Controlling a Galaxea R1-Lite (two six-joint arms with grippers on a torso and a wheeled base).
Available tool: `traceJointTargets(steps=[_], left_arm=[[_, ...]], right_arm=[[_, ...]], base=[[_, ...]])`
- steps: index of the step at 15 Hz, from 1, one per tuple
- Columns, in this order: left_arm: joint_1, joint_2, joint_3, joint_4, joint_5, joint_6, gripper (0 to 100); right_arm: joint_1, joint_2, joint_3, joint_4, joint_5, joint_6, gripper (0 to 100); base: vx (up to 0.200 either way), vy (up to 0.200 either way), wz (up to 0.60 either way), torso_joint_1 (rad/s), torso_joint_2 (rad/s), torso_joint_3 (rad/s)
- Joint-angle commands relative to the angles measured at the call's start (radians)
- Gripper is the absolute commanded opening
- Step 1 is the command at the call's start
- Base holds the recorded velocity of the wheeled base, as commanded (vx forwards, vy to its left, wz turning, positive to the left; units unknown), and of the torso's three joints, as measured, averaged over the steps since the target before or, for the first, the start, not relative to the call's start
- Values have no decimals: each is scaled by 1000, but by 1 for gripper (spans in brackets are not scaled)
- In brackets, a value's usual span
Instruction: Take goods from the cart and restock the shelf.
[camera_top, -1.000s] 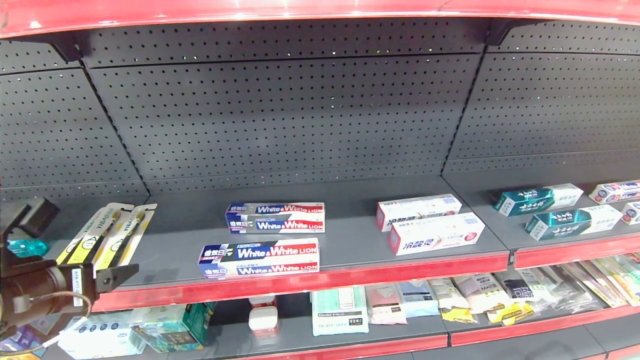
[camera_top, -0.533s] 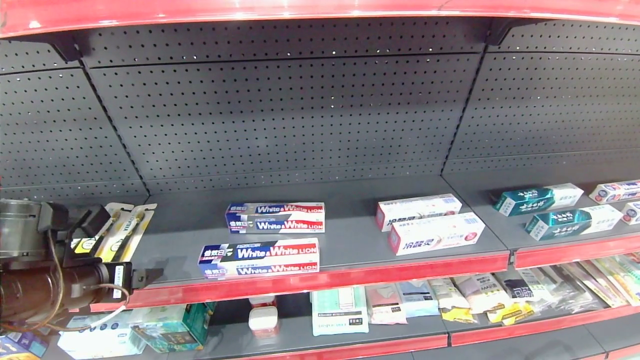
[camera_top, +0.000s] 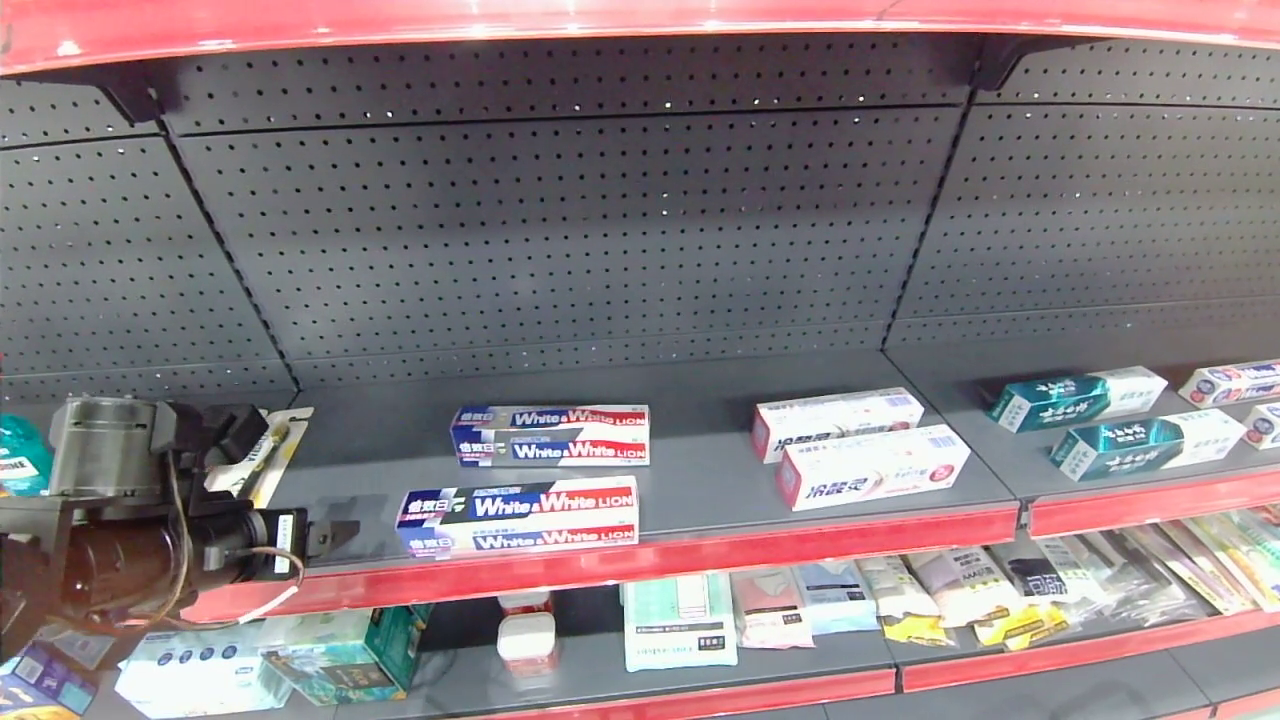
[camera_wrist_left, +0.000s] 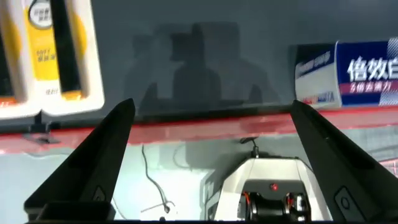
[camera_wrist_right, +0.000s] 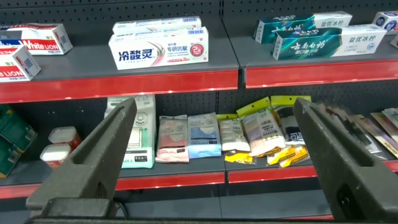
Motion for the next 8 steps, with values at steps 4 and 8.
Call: traceJointTargets(steps=[4, 8], left_arm=[[-39, 77, -1, -71, 0, 0, 100], [-39, 94, -5, -71, 0, 0, 100]], right_arm=[[0, 0, 0, 0, 0, 0, 100], [0, 0, 0, 0, 0, 0, 100]], base=[[0, 0, 0, 0, 0, 0], [0, 0, 0, 0, 0, 0]])
